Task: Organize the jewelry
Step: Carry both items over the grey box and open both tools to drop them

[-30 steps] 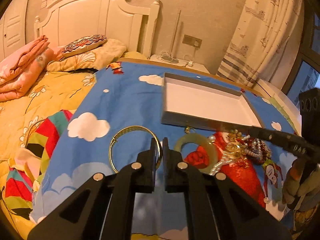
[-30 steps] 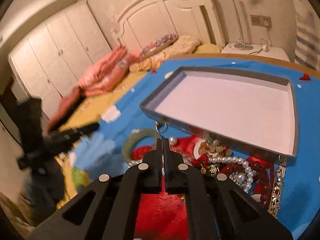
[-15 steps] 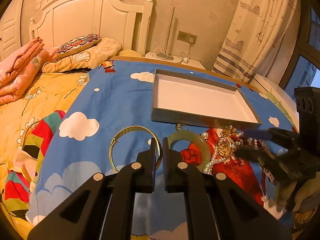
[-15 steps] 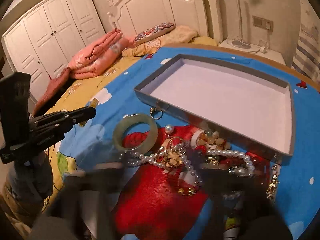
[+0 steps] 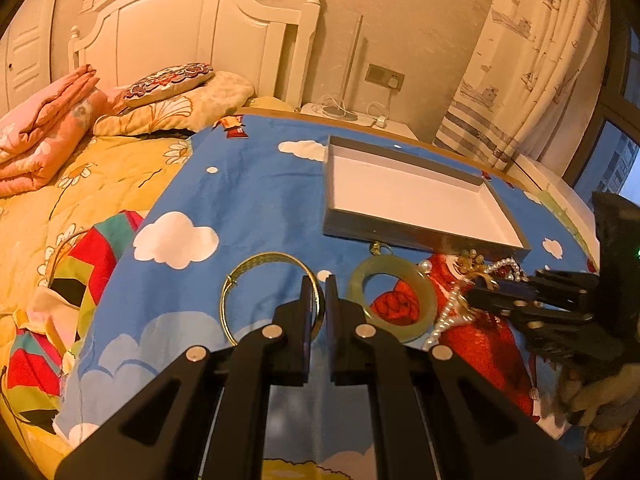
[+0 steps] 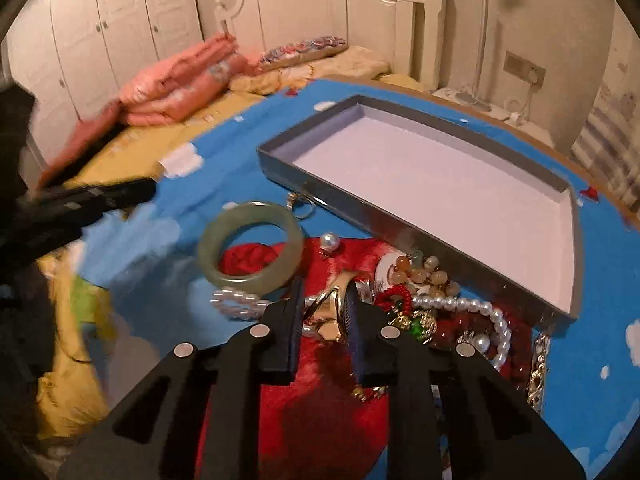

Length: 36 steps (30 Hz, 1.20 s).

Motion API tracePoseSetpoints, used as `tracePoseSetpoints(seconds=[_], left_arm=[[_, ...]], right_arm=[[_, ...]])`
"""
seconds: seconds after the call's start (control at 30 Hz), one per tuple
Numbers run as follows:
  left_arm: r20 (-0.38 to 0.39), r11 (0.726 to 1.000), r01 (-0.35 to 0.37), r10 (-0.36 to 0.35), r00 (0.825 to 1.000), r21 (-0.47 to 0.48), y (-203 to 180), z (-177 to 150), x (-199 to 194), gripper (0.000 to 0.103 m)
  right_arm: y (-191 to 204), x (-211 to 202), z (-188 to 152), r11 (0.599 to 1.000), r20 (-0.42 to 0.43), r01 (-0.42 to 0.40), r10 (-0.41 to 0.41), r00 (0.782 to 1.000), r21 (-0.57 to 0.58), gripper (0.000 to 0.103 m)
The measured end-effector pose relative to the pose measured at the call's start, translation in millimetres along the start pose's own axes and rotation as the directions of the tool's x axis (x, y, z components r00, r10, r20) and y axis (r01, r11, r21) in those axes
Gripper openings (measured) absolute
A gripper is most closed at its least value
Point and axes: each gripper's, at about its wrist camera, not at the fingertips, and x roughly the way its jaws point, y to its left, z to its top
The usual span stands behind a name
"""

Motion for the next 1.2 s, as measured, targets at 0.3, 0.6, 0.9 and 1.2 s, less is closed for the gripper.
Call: tracePoseSetpoints(seconds=[0.3, 0.6, 0.9, 1.2], left_arm=[[-0.003, 1.0, 0.006, -0.006, 1.0, -0.008, 3, -1, 0, 0.006], [-0.001, 0.999, 0.026, -0.026, 1.0, 0.04, -19, 6, 2, 0.006], [-0.005, 0.996, 0.042, -0.042, 0.999, 0.077, -38, 12, 8, 0.006], [-0.002, 0.983, 0.109, -0.109, 0.994, 0.145, -60, 44, 31, 0.006]], right_arm=[[-91, -27, -42, 0.688, 0.185, -0.529, 0.512, 0.839, 0.496, 0.015], [-107, -50, -44, 0.588, 0.34, -0.644, 0.551, 0.762, 0.49, 0.014], [-118, -59, -11, 0.654, 0.405, -0.621, 0.475, 0.781, 0.432, 0.014], [-144, -46, 15, 0.728, 0.372, -0.527, 0.387, 0.844, 0.438, 0.014]])
